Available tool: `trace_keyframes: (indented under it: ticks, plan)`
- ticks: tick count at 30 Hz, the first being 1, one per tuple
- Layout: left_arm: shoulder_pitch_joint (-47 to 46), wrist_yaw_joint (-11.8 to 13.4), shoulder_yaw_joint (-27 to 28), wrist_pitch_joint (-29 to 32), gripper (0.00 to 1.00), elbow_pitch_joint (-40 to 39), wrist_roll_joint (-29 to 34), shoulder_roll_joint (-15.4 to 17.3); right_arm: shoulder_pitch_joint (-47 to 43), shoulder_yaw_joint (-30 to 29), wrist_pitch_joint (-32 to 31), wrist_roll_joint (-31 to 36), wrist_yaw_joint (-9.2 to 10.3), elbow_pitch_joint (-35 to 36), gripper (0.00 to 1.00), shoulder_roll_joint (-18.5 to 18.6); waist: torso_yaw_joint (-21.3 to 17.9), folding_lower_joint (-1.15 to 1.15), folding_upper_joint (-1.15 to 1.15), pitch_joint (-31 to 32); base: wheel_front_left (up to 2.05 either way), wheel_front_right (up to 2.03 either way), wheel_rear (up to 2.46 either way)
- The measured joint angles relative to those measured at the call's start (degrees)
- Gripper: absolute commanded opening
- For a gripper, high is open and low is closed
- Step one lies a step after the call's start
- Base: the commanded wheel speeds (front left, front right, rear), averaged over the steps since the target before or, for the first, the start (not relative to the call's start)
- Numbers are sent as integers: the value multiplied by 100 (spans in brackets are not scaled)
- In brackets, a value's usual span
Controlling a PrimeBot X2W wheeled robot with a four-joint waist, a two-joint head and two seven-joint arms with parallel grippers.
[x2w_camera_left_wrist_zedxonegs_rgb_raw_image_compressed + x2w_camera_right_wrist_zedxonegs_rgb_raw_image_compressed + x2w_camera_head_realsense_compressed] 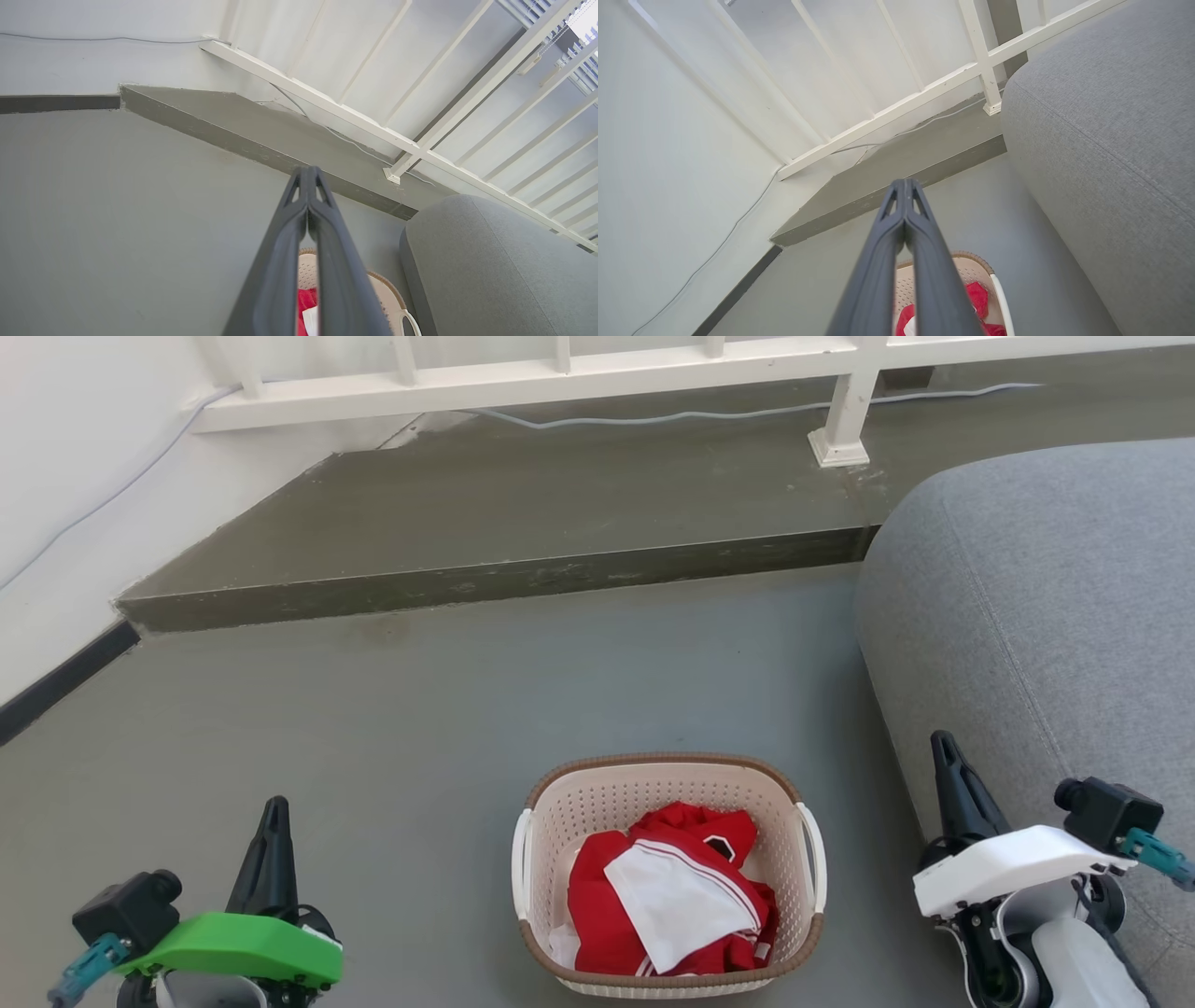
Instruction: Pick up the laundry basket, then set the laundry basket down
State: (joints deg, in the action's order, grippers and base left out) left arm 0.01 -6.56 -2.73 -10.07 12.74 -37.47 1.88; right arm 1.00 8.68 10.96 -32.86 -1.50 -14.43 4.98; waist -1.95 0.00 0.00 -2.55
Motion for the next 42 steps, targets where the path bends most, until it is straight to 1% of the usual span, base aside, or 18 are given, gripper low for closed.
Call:
trace_keyframes:
  ticks: [4, 9, 11, 19, 21, 27, 29, 35, 42]
  plan:
    - [-2, 0, 52, 78, 0, 11, -241, 0, 0, -85, -83, -305, -44, 0, 0, -9, 11, 0, 0, 12, 0, 0, 0]
    - [-5, 0, 80, 188, 0, 36, -579, 0, 1, -163, -176, -673, -53, 0, 0, -44, 23, 0, 0, 27, 0, 0, 0]
    - [-7, 0, 92, 232, 0, 46, -738, 0, 2, -207, -218, -821, -93, 0, 0, -48, 28, 0, 0, 33, 0, 0, 0]
    - [-14, 0, 159, 400, 0, 96, -1258, 0, 6, -343, -388, -1421, -107, -3, 0, -51, 48, 0, 0, 57, 0, 0, 0]
    - [-16, 0, 183, 415, 0, 105, -1399, 0, 8, -389, -437, -1582, -149, -4, 0, -51, 53, 0, 0, 63, 0, 0, 0]
    - [-30, 0, 247, 569, 0, 124, -1816, 1, 15, -493, -549, -2034, -154, -12, 0, -55, 68, 0, 0, 81, 0, 0, 0]
    - [-32, 0, 258, 602, 0, 130, -1940, 1, 21, -523, -586, -2172, -203, -15, 0, -57, 72, 0, 0, 87, 0, 0, 0]
    - [-43, 0, 294, 708, 0, 145, -2343, 1, 43, -641, -708, -2633, -212, -25, 0, -67, 87, 0, 0, 105, 0, 0, 0]
    - [-139, -3, 369, 860, 0, 160, -2803, 1, 86, -759, -843, -3148, -269, -51, 0, -86, 104, 0, 0, 125, 0, 0, 0]
